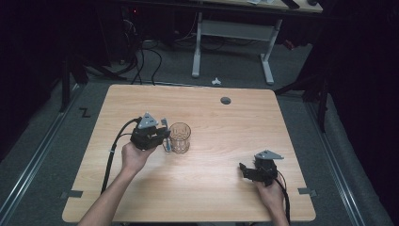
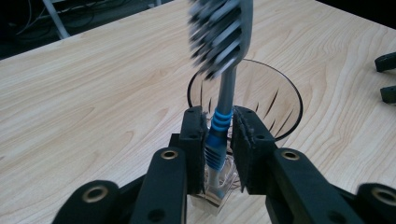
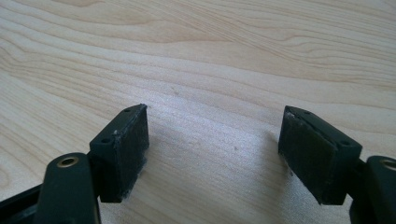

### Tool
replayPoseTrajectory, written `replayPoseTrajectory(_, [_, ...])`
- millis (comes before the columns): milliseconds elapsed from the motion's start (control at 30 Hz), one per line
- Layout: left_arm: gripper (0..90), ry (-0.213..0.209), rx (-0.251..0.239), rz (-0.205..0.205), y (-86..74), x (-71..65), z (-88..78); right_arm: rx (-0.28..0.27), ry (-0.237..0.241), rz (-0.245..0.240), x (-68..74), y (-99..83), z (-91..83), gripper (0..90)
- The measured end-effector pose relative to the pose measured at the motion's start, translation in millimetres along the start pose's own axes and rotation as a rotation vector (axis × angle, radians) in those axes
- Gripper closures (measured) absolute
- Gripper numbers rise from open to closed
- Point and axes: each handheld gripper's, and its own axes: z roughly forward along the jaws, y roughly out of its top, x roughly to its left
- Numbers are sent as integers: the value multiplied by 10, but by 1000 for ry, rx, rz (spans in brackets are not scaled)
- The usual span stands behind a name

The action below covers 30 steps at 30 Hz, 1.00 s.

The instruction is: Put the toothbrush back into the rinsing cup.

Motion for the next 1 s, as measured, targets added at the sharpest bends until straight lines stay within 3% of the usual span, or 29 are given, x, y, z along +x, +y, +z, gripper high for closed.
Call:
replayPoseTrajectory(400, [637,9,-4,-25,-20,34,-71,0,0,0,0,0,0,247])
replayPoseTrajectory(1000, [602,23,-12,-73,-106,118,-245,0,0,1,0,0,0,246])
